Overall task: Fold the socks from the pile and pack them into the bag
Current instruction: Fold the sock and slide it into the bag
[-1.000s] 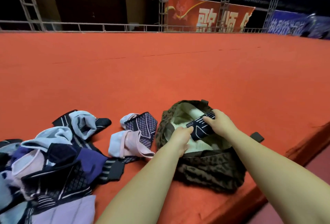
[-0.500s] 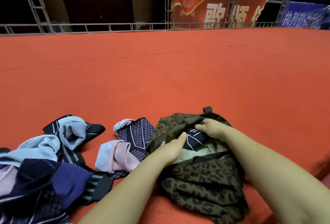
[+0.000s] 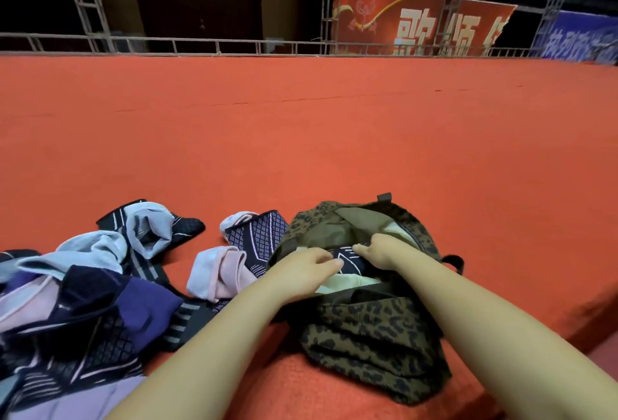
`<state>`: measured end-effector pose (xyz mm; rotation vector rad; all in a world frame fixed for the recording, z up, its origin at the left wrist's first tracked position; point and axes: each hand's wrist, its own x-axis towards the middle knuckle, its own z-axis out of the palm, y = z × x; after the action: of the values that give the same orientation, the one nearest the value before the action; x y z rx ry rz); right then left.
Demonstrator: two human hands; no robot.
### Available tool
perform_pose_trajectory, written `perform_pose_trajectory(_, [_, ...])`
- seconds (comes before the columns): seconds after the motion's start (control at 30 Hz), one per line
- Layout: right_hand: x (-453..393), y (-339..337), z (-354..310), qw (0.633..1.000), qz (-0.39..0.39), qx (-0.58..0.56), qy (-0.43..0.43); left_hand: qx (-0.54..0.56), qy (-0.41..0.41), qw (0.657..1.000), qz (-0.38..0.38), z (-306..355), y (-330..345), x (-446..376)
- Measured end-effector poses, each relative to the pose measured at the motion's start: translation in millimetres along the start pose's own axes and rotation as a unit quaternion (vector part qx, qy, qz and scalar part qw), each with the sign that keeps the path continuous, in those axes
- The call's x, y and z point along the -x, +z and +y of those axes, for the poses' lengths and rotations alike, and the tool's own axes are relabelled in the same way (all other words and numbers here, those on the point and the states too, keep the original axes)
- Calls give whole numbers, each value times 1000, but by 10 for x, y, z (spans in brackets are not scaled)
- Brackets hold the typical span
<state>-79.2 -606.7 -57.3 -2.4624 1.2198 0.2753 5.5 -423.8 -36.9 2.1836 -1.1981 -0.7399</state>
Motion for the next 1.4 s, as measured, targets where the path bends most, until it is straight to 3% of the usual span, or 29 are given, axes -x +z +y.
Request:
perform_pose_trajectory(0.1, [128, 3, 46, 1000, 8, -27, -9, 64, 40, 994, 81, -90, -62, 149])
perform_pose_trajectory(0.23, [368, -104, 2, 987, 86, -139, 1, 126, 53, 984, 118, -299, -181, 360])
perform_pose_trajectory(0.4, [967, -94, -458, 954, 171, -224, -100, 204, 33, 962, 179, -606, -411, 771])
perform_pose_trajectory(0.53, [1255, 81, -1012, 938, 151, -272, -150, 193, -4, 960, 201, -911, -536, 977])
perform_pose_trajectory(0.63, [1324, 334, -1370, 945, 123, -248, -175, 288, -40, 936, 197, -1033, -540, 1059])
perform_pose_trajectory(0.8, [1214, 669, -1759, 956, 149, -221, -124, 365, -68, 911, 179, -1129, -513, 1137])
perform_pose_trajectory(0.9, [1152, 722, -1869, 961, 126, -215, -118, 387, -62, 897, 204, -1168, -528, 1179])
perform_pose_trajectory(1.0, [1307, 692, -1860, 906, 86, -384, -158, 370, -53, 899, 229, -1238, -580, 1200])
perform_pose_trajectory(1.13, [1673, 649, -1844, 778, 5, -601, -181, 347, -42, 898, 267, -1295, -678, 1216])
perform_pose_trajectory(1.23, [1887, 678, -1881, 644, -94, -735, -191, 302, -31, 912, 276, -1253, -728, 1305])
perform_pose_trajectory(1.3, [1947, 720, -1924, 583, -129, -784, -169, 289, -16, 918, 271, -1289, -756, 1356])
perform_pose_trajectory(1.33, [1936, 759, -1942, 586, -120, -783, -170, 289, -14, 920, 263, -1310, -780, 1394])
perform_pose_trajectory(1.37, [1896, 795, -1958, 618, -90, -760, -178, 296, -11, 921, 253, -1325, -806, 1429])
perform_pose_trajectory(1.4, [1826, 839, -1960, 684, -42, -702, -193, 302, -14, 921, 244, -1360, -834, 1449])
